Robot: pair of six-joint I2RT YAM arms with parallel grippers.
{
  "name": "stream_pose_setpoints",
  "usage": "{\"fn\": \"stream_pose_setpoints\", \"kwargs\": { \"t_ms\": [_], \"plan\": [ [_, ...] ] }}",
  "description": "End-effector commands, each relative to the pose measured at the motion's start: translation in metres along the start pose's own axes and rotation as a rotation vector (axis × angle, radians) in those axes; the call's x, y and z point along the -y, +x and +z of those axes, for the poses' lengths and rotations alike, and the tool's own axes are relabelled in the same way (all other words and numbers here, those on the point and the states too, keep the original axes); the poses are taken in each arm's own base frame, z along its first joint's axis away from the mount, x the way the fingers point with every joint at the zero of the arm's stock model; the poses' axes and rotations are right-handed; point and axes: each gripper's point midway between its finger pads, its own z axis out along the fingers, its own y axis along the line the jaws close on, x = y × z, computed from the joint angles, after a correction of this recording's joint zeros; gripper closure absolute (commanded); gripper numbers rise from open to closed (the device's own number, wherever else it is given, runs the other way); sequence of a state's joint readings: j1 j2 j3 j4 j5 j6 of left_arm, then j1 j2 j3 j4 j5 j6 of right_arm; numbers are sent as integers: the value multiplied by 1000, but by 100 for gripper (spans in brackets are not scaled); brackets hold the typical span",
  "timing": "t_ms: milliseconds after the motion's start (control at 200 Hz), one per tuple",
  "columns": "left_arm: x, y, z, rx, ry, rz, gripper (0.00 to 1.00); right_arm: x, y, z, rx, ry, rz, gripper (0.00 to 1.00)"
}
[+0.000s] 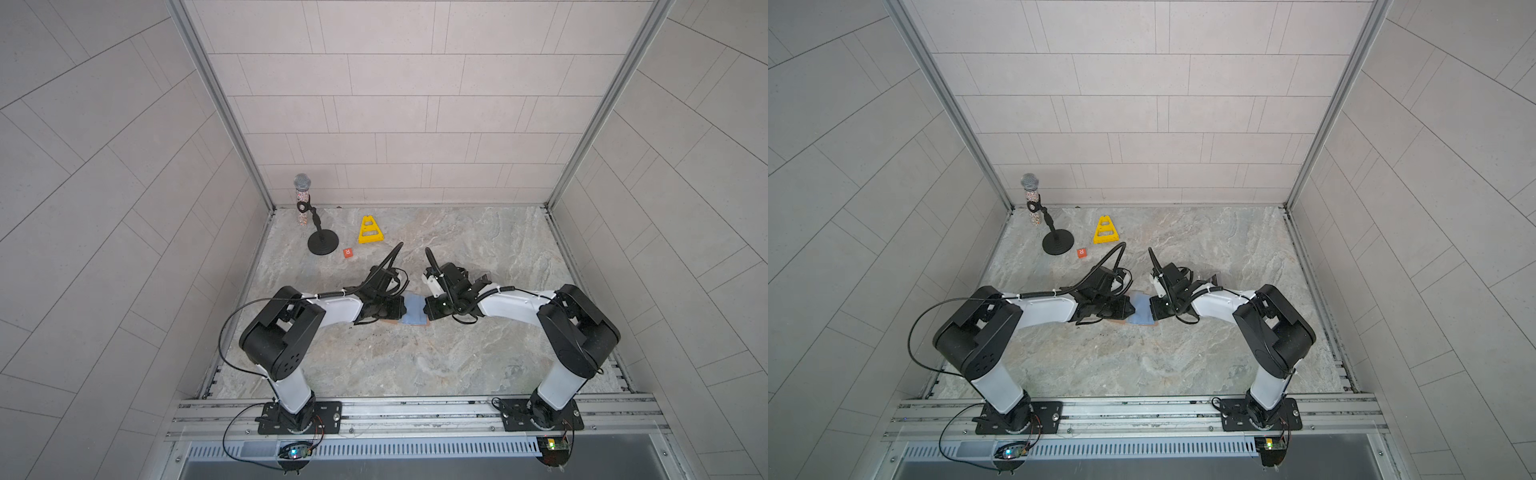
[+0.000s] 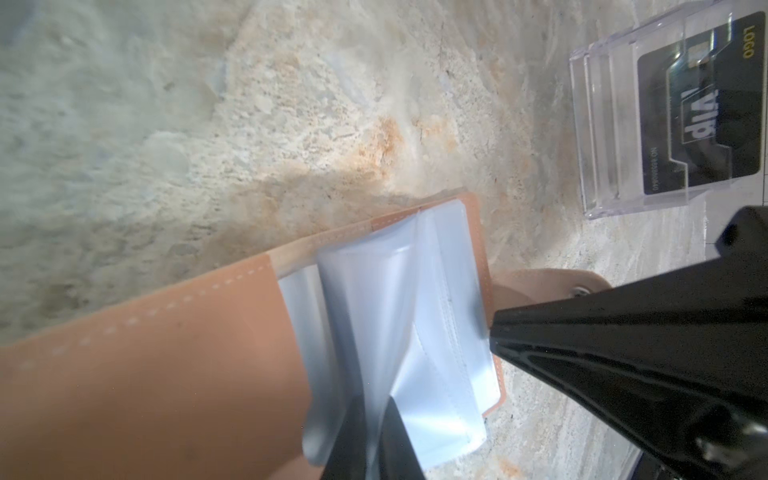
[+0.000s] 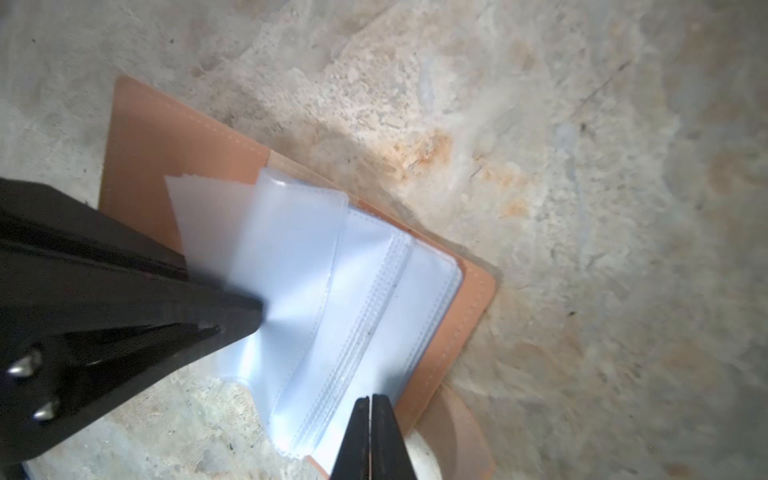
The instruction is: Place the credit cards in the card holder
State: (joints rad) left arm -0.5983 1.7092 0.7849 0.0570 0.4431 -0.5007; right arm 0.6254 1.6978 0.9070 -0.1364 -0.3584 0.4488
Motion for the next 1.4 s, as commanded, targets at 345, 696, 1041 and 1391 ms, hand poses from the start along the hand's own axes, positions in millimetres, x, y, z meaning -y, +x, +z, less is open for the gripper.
{"fn": "stream_pose_setpoints", "kwargs": {
  "t_ms": [345, 696, 1041, 1391],
  "plan": [
    [1, 7, -2, -12, -2, 4, 88, -26, -2, 1, -14, -144, -2, 95],
    [1, 7, -3, -11, -1, 3, 88, -16, 13, 23, -84, -127, 26, 95],
    [4, 7, -4, -9, 9, 8, 81, -20, 14, 28, -87, -163, 45, 93],
    [16, -6, -29, 43, 7, 47, 46, -32, 1, 24, -42, -218, 59, 91]
  ]
}}
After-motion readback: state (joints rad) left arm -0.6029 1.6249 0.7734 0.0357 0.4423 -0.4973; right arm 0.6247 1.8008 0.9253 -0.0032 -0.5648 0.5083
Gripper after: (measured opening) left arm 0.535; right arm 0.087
